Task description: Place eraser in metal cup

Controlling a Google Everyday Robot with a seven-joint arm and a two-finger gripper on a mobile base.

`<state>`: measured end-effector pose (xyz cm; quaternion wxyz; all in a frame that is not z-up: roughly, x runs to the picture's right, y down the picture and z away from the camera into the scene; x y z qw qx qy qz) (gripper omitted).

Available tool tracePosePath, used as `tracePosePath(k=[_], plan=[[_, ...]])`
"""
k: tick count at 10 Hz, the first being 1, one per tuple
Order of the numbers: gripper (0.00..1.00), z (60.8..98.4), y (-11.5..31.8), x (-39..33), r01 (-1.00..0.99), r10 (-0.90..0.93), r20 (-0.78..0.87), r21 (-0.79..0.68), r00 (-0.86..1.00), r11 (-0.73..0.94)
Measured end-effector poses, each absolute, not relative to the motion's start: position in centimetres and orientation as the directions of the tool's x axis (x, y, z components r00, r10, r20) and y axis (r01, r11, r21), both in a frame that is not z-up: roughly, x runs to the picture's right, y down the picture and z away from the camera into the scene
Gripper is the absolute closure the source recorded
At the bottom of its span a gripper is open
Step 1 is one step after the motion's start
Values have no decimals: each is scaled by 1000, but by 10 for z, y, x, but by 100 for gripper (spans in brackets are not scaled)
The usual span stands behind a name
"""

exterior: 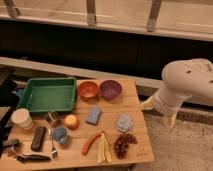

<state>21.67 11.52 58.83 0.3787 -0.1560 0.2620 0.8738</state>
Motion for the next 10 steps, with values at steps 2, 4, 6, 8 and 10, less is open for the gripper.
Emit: tracePosePath(k=[2, 4, 6, 8, 10], plan=[[20, 588, 115, 217, -744, 580, -471, 340, -664, -576], [20, 588, 115, 217, -744, 580, -471, 340, -664, -576], [20, 588, 115, 217, -743, 580, -471, 340, -665, -576], [20, 585, 112, 216, -754, 604, -455, 339, -654, -562], [20, 584, 100, 196, -806, 673, -444, 308, -591, -504]])
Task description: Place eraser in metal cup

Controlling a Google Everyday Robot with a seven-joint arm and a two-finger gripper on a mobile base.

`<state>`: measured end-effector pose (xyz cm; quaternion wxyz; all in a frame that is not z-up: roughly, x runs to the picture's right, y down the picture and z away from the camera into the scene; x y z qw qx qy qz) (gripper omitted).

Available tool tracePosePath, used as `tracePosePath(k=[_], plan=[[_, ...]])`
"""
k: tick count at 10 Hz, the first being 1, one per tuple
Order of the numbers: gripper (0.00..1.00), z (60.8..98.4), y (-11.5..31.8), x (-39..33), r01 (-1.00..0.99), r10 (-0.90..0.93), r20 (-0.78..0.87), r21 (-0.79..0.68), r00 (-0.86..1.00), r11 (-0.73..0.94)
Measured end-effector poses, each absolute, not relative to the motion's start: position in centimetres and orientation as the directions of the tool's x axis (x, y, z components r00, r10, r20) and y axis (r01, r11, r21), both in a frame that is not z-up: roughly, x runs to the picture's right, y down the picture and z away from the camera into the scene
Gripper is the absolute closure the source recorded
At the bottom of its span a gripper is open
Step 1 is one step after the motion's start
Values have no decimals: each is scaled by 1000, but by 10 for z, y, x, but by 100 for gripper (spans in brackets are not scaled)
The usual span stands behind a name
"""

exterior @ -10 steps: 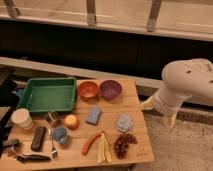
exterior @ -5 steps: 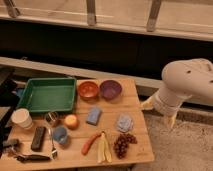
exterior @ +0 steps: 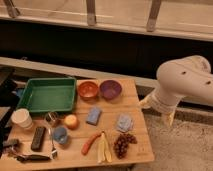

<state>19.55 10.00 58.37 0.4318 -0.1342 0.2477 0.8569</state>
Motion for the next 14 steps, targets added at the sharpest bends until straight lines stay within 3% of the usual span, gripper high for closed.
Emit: tracePosePath(k=[6, 14], plan=[[20, 604, 76, 58, -935, 790, -501, 191, -354, -298], [20, 606, 66, 50, -946, 808, -492, 170, -325, -277]])
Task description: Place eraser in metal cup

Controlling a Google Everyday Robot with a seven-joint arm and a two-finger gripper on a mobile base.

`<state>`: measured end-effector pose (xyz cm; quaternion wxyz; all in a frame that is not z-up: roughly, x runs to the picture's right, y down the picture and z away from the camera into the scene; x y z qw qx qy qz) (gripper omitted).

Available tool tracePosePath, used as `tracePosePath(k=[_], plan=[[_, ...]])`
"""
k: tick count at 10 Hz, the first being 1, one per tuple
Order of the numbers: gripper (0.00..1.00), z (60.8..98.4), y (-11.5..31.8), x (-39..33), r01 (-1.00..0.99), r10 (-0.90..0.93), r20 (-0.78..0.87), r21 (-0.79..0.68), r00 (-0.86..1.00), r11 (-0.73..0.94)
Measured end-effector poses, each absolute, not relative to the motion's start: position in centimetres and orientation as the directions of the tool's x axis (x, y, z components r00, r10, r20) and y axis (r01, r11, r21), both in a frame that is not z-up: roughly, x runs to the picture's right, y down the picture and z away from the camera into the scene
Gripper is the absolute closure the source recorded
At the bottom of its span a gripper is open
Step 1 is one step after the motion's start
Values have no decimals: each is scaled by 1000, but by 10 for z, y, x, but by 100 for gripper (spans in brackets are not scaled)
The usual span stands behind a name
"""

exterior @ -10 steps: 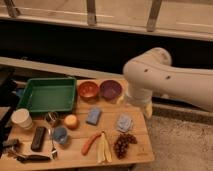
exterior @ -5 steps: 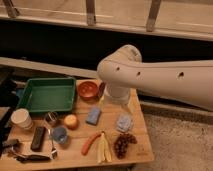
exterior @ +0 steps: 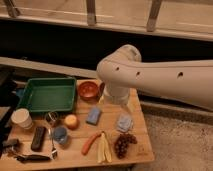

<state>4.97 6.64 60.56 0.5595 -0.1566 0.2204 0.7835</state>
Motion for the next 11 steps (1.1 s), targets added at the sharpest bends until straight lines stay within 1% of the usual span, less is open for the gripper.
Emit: tracePosePath(k=[2, 7, 10, 11], plan=[[20, 610, 53, 36, -957, 826, -484, 149, -291, -250], [20, 626, 9, -80, -992, 873, -473, 17, -121, -128], [20, 634, -6, -148, -993, 872, -490, -87, -24, -77], [20, 635, -8, -160, -992, 870, -493, -110, -6, -69]])
